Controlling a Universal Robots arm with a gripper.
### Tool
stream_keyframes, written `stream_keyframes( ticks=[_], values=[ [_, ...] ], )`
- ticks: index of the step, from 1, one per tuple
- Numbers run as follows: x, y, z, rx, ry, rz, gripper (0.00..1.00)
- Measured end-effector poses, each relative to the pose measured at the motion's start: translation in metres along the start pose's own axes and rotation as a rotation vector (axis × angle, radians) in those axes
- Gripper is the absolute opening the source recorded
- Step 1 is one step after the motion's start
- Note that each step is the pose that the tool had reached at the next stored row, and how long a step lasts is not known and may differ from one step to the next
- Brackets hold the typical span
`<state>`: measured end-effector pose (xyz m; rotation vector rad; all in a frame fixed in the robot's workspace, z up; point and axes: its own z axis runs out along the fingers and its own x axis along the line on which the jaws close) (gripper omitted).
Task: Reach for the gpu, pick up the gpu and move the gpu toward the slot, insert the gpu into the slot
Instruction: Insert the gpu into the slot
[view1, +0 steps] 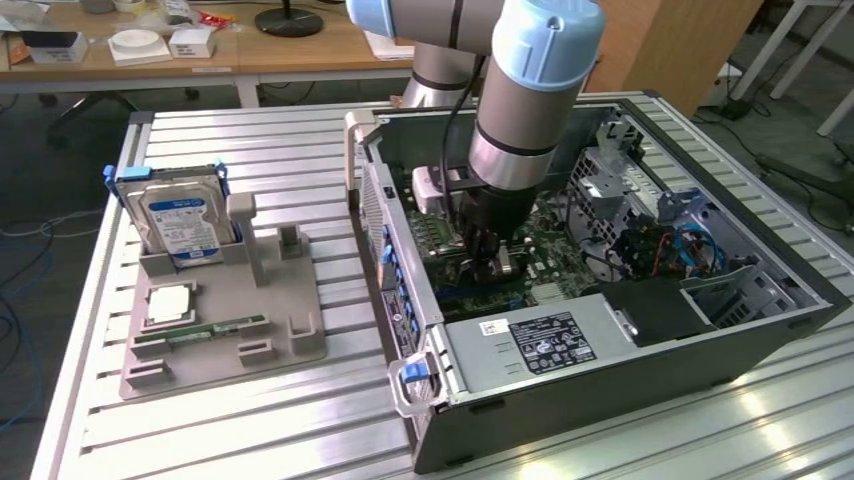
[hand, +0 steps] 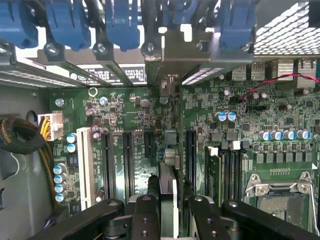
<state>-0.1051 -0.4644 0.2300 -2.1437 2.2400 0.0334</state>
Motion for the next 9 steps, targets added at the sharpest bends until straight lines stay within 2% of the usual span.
stream_keyframes(
  ticks=[9],
  values=[
    [0.0000, 0.0000, 0.0001, 0.0000, -0.0001, 0.000, 0.27]
  ],
)
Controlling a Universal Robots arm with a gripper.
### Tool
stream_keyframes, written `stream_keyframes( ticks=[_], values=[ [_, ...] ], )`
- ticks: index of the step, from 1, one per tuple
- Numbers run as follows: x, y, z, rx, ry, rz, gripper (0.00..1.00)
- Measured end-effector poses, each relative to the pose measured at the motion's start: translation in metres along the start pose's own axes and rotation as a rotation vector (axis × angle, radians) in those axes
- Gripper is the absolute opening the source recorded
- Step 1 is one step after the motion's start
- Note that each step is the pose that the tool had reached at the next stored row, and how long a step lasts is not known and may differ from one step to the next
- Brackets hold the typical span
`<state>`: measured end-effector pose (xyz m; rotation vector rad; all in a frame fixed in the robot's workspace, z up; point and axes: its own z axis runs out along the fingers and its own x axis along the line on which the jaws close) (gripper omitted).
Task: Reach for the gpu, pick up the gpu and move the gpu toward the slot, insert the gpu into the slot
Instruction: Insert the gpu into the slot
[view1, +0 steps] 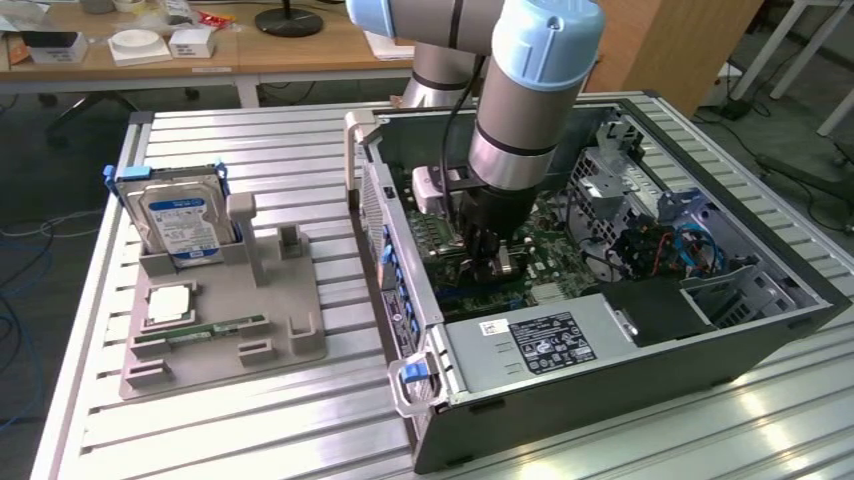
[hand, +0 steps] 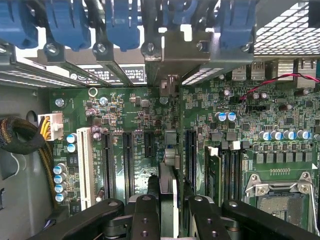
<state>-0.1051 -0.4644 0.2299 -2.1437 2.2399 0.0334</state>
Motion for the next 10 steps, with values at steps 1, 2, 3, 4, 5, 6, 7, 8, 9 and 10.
stream_keyframes(
  ticks=[1, 2, 3, 4, 5, 6, 7, 8, 9, 10],
  values=[
    [0.0000, 0.0000, 0.0000, 0.0000, 0.0000, 0.000, 0.27],
    [0.0000, 0.0000, 0.0000, 0.0000, 0.0000, 0.000, 0.27],
    [0.0000, 0.0000, 0.0000, 0.0000, 0.0000, 0.000, 0.27],
    [0.0000, 0.0000, 0.0000, 0.0000, 0.0000, 0.000, 0.27],
    [0.0000, 0.0000, 0.0001, 0.0000, 0.0001, 0.000, 0.27],
    [0.0001, 0.0003, 0.0004, 0.0001, 0.0001, 0.000, 0.27],
    [0.0001, 0.0008, 0.0010, 0.0002, 0.0003, 0.000, 0.27],
    [0.0002, 0.0013, 0.0018, 0.0000, 0.0007, 0.000, 0.27],
    [0.0002, 0.0017, 0.0027, 0.0002, 0.0004, 0.000, 0.27],
    [0.0003, 0.0018, 0.0031, 0.0003, 0.0005, 0.000, 0.27]
  ],
)
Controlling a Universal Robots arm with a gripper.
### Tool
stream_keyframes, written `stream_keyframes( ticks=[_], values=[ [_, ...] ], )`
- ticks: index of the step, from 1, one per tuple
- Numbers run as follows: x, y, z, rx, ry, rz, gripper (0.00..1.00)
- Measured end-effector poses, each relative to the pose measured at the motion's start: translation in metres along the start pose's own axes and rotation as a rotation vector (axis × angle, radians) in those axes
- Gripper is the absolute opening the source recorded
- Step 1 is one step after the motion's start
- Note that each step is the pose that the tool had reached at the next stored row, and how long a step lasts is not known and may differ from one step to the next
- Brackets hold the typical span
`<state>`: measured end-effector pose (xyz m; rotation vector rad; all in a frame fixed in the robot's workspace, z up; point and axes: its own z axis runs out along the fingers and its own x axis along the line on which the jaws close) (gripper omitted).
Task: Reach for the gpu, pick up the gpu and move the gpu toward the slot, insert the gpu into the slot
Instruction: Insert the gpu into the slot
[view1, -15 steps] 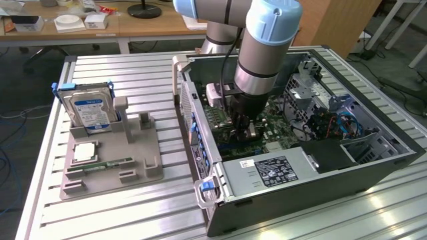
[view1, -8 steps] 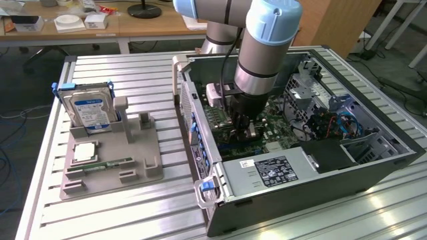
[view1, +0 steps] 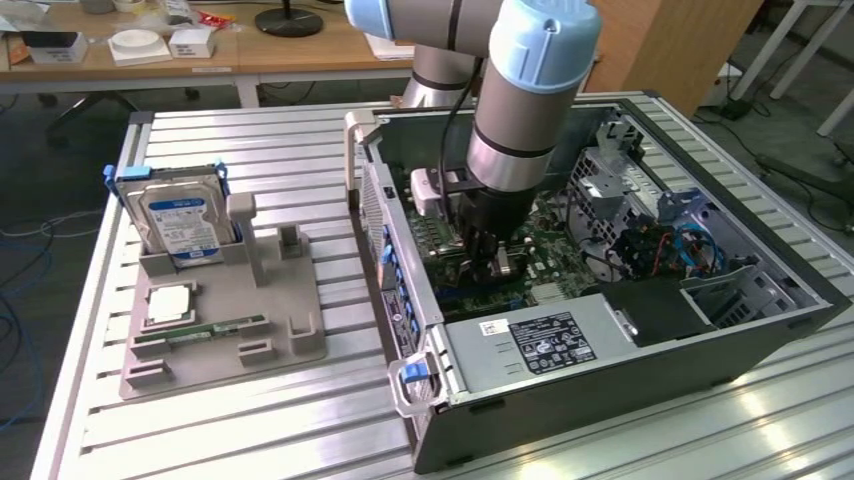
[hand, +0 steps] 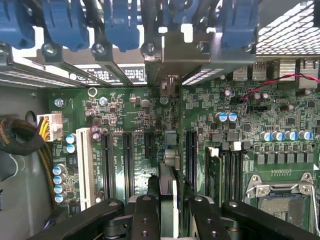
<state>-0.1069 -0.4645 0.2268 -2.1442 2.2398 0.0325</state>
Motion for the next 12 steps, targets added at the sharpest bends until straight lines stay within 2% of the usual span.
stream_keyframes(
  ticks=[12],
  values=[
    [0.0000, 0.0001, 0.0026, 0.0005, 0.0000, 0.000, 0.27]
  ],
)
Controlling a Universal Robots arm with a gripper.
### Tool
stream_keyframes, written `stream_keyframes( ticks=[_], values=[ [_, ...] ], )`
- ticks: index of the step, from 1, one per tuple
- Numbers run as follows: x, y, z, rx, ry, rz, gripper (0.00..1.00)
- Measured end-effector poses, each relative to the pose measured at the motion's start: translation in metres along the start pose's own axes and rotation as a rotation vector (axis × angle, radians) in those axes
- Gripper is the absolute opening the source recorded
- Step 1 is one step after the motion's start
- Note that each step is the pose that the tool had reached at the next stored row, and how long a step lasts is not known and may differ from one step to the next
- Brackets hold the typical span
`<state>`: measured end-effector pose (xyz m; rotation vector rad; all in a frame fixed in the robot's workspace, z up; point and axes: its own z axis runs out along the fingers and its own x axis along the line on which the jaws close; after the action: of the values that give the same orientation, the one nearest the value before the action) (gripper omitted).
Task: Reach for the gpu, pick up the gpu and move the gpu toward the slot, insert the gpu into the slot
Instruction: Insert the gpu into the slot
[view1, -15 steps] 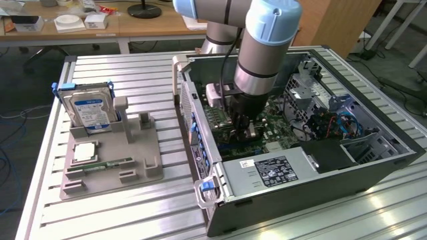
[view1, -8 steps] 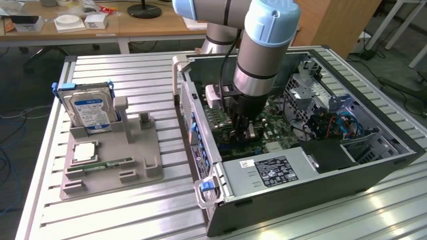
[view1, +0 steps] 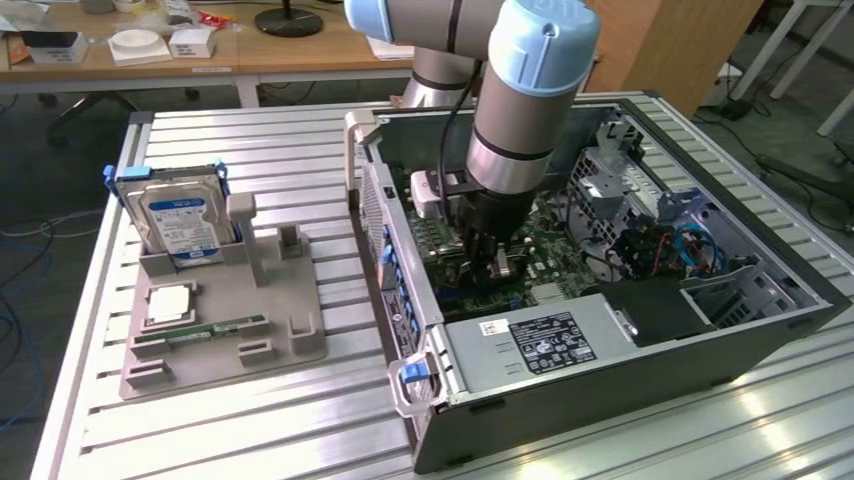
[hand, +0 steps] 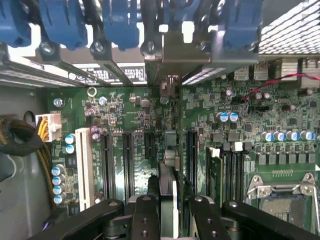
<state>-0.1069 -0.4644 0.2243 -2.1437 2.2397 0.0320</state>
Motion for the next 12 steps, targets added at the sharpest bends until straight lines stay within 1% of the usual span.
stream_keyframes(
  ticks=[3, 10, 12],
  values=[
    [0.0000, 0.0001, 0.0000, -0.0008, -0.0004, 0.000, 0.27],
    [0.0000, 0.0001, 0.0001, -0.0005, -0.0004, 0.000, 0.27],
    [-0.0002, 0.0003, 0.0005, 0.0000, -0.0024, 0.001, 0.28]
  ],
)
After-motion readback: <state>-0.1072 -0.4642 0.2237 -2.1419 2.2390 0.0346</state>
